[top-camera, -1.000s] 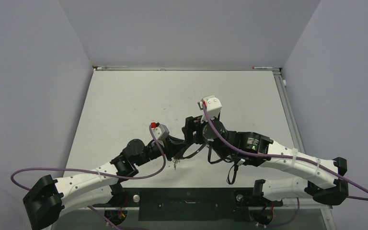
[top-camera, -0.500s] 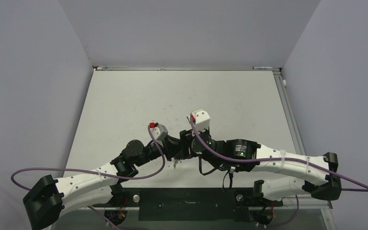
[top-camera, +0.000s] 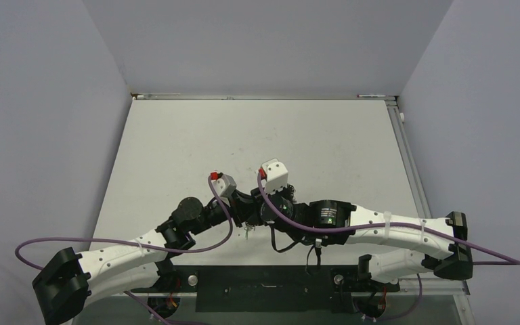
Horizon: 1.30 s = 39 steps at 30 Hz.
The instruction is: Put the keys on the keyring
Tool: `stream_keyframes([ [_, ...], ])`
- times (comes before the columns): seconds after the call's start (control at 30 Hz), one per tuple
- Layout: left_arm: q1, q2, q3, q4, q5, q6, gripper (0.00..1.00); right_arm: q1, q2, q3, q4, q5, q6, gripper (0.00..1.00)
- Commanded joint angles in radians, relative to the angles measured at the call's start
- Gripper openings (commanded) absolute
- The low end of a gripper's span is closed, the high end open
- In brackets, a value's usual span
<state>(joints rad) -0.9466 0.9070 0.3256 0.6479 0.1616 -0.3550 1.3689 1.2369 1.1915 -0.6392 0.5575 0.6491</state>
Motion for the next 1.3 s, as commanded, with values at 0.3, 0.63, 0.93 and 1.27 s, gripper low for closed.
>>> stream_keyframes([
  [0.3,0.002,-0.016,0.019,0.106,0.058,-0.016,0.0,0.003,0.023,0.074,-0.006,0.104,-0.022,0.38],
  [0.63,0.001,-0.013,0.016,0.096,0.047,-0.011,0.0,0.0,-0.001,0.104,0.019,0.102,-0.062,0.38],
  [0.93,0.002,-0.032,0.016,0.095,0.049,-0.018,0.0,-0.02,0.041,0.099,0.018,0.1,-0.069,0.38],
  [1.27,0.002,-0.034,0.021,0.096,0.05,-0.02,0.0,-0.05,0.06,0.077,0.015,0.054,-0.064,0.29],
])
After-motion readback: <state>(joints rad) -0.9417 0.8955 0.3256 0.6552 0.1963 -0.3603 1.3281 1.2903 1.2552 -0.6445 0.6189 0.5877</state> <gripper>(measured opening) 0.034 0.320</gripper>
